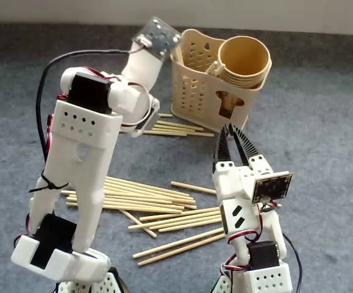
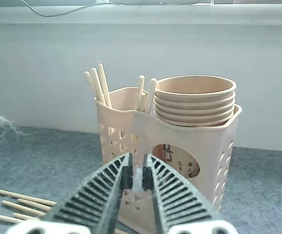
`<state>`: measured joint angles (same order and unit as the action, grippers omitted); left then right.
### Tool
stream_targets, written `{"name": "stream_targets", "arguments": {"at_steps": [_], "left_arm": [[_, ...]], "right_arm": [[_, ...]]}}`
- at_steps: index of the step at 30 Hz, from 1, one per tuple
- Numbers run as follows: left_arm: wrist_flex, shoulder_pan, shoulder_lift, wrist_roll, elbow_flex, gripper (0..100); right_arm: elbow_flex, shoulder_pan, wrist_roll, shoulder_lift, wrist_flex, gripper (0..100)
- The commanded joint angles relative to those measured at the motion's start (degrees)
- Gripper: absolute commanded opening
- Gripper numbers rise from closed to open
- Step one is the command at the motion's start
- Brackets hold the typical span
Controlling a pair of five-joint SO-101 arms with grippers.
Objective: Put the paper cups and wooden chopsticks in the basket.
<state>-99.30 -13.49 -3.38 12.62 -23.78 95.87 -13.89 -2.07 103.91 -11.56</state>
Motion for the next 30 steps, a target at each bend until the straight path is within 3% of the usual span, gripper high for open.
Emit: {"name": "stream_targets", "arguments": {"at_steps": [1,5,11,20,24,30], "left_arm": [[-0.4,0.6,-1.2,5.7,7.3,16],[1.0,3.2,-1.3,7.3,15.7,16],[11.3,5.8,-4.6,11.2,30.7,11],[27.9,5.7,-17.3,15.6,58.2,12],[32.3,5.7,-17.3,18.7,64.3,18],[37.0,5.8,-17.2,20.7,68.0,18]], "right_arm": [[5.1,0.6,-0.4,0.7,0.2,4.8],[5.1,0.6,-0.4,0.7,0.2,4.8],[5.1,0.6,-0.4,0.7,0.2,4.8],[5.1,0.6,-0.4,0.7,0.2,4.8],[4.8,0.6,-0.4,0.7,0.2,4.8],[4.7,0.6,-0.4,0.7,0.2,4.8]]}}
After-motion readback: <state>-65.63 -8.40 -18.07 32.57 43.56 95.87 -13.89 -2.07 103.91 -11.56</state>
